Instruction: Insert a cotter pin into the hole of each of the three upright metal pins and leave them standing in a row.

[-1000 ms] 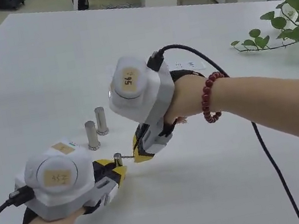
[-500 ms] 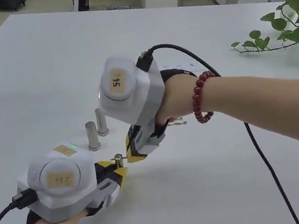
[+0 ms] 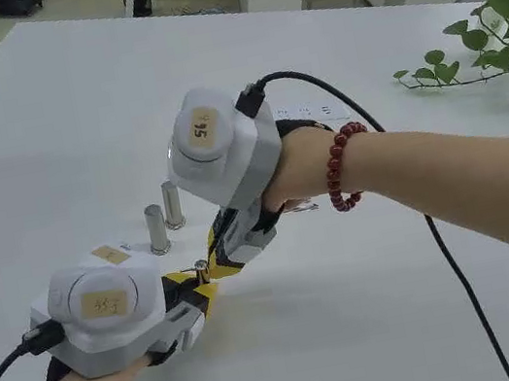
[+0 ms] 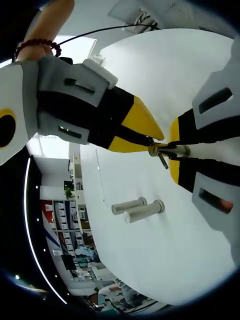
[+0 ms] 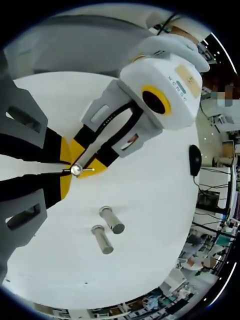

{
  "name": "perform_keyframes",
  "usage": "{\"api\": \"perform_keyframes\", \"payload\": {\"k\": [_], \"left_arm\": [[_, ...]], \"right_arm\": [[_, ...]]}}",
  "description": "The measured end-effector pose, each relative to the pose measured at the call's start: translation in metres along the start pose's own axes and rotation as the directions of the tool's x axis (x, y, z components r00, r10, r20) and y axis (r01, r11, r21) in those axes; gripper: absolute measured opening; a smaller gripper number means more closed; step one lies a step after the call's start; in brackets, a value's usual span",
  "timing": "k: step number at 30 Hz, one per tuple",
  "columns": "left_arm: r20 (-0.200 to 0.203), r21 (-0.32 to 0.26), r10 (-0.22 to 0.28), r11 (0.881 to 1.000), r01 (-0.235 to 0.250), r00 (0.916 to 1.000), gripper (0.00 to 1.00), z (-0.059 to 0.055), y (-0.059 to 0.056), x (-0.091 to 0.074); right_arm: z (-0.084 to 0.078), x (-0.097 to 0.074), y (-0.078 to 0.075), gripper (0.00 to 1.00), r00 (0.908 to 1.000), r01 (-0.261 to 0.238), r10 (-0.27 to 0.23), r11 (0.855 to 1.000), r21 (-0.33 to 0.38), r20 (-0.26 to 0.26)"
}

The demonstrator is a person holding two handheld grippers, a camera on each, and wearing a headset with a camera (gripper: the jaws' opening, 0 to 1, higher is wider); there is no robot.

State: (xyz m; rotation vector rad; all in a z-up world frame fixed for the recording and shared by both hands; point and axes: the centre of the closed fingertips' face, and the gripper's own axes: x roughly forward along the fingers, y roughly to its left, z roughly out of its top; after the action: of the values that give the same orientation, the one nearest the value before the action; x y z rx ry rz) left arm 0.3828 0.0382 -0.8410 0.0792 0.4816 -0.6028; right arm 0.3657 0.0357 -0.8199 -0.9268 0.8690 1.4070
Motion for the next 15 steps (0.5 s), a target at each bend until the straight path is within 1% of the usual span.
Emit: {"api": "perform_keyframes", "payload": {"k": [2,8,13,15], "left_arm": [[0.000,-0.003,0.002,1.000,-0.002,1.0000,0.07,0.0000,0.0002,0.0002],[0.001,-0.003,0.008,1.000,-0.008,1.0000,0.07,0.0001,0.0001,0.0004],[0.001,-0.009,0.005,1.000,-0.005,1.0000,0.07,0.0000,-0.0001,0.0006],[0.000,-0.009,0.004,1.000,-0.004,1.0000,0.07,-0.0002,-0.0002,0.0008]], "right_arm": [[-0.0023,0.0000,0.0009,0.10,1.0000,-0.006,0.006,1.000,0.014,0.006],[-0.0102,-0.0014,-0.0017,0.10,0.9999,0.013,-0.013,0.999,0.036,0.007],[-0.0085,-0.0009,-0.0001,0.08,0.9998,0.010,-0.010,1.000,0.030,0.015],[-0.0059,-0.0004,-0.0006,0.05,0.9997,0.014,-0.014,1.000,0.015,0.022]]}}
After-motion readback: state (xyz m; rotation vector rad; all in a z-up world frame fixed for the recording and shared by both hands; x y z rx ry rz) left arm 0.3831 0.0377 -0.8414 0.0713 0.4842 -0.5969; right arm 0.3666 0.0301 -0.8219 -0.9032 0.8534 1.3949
